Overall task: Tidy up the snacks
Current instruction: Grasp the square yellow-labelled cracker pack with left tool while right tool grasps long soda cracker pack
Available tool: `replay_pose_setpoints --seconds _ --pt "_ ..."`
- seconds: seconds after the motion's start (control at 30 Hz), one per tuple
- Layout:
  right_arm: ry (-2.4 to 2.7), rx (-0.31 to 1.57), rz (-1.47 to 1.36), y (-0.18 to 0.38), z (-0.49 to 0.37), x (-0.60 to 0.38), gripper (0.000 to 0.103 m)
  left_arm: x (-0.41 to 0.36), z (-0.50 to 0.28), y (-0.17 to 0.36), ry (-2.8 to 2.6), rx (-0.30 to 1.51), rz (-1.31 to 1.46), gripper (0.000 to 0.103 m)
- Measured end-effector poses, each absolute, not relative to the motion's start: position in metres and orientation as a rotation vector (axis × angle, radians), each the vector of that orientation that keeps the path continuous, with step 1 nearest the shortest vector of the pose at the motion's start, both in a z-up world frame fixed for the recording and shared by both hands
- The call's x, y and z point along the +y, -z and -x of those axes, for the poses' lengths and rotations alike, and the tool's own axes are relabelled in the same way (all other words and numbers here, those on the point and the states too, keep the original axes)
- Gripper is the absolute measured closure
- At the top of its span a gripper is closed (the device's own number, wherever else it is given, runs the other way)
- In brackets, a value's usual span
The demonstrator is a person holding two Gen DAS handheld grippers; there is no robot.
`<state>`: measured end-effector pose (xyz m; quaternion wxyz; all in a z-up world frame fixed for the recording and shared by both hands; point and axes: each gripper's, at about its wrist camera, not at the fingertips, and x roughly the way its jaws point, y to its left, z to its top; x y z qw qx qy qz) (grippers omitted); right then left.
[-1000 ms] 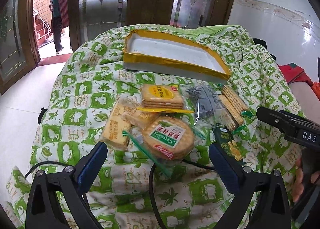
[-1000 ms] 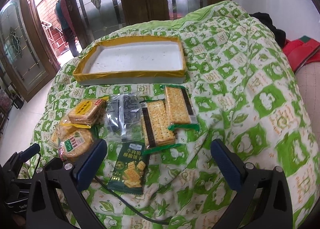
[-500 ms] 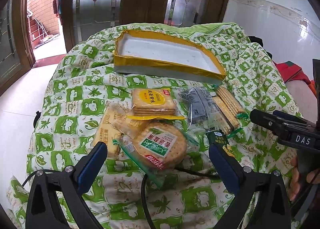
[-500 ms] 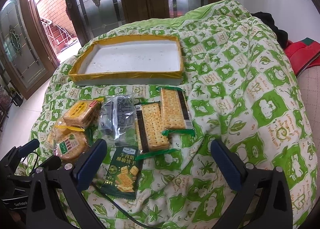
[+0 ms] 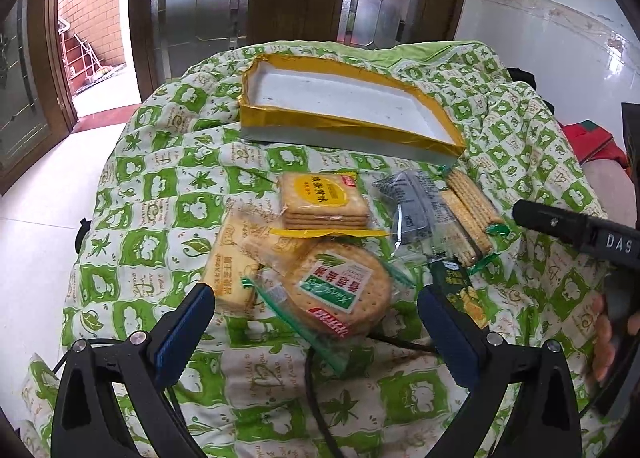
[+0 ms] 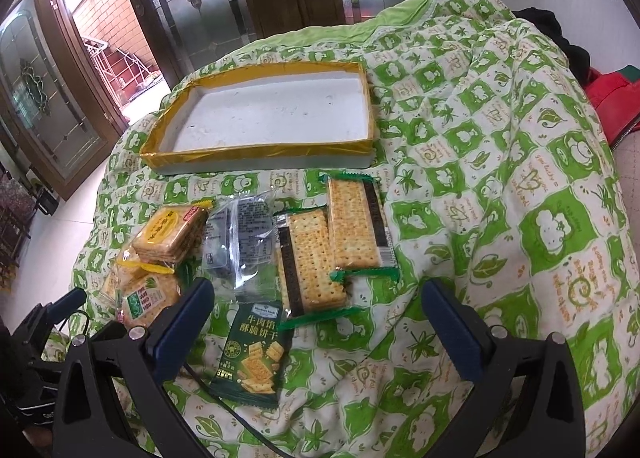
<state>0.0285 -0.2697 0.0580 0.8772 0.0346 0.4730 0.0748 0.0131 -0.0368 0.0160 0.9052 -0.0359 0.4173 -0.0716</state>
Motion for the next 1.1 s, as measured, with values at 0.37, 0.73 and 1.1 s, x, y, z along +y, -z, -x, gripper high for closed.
replay_pose_setpoints --seconds 0.37,0.73,1.1 --pt "-0.176 1.030 -0.074 -0.048 -0.040 -0.276 0.000 -0.028 -0.021 -0.015 0.136 0.894 0.100 0.001" --pt "-0.152 1.083 -0.103 -0.048 -0.090 -0.295 0.000 -0.046 -0.079 -0.025 0.116 0.944 0.012 0.001" --pt "-0.169 1.167 -0.119 -0.018 -0.120 -0.296 0.010 -0.057 -0.117 -0.013 0.108 0.999 0.001 0.001"
